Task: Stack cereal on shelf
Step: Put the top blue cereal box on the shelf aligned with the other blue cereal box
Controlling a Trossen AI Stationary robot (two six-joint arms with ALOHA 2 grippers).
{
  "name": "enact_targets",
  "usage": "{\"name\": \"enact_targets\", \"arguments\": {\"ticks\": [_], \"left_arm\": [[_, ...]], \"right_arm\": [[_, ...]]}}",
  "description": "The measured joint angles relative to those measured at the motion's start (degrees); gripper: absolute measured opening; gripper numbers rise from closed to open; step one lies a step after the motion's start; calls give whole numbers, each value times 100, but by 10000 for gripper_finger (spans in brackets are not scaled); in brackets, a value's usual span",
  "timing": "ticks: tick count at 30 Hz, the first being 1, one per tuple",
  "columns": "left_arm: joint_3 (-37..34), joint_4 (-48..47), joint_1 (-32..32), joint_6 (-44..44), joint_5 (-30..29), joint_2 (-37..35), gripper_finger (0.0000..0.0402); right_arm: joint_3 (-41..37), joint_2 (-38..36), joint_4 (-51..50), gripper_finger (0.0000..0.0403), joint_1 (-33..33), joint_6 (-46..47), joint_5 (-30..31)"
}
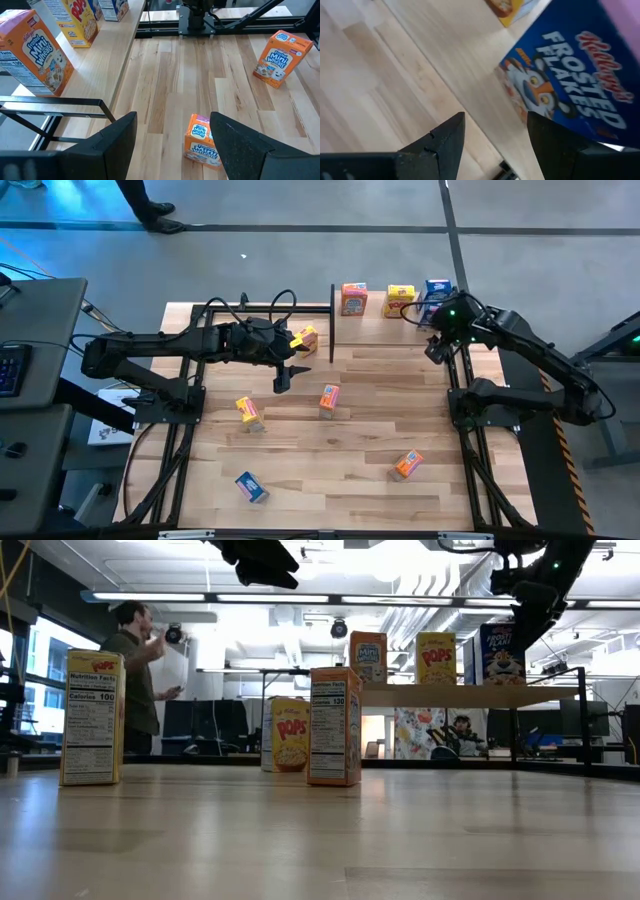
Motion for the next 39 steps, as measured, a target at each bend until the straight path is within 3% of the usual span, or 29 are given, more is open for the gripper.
{"name": "enact_targets", "arguments": {"ticks": [13,22,32,39], "left_arm": [[0,-1,1,-3,0,0,241],[0,-1,1,-3,0,0,241],[0,-1,0,-9,-2,0,241],[0,1,1,-149,-2,0,241]], "right_arm": [[0,0,58,206,0,114,637],[0,0,61,206,0,197,639],[0,-2,99,206,11,605,-273],[0,-2,243,206,590,1050,-781]]}}
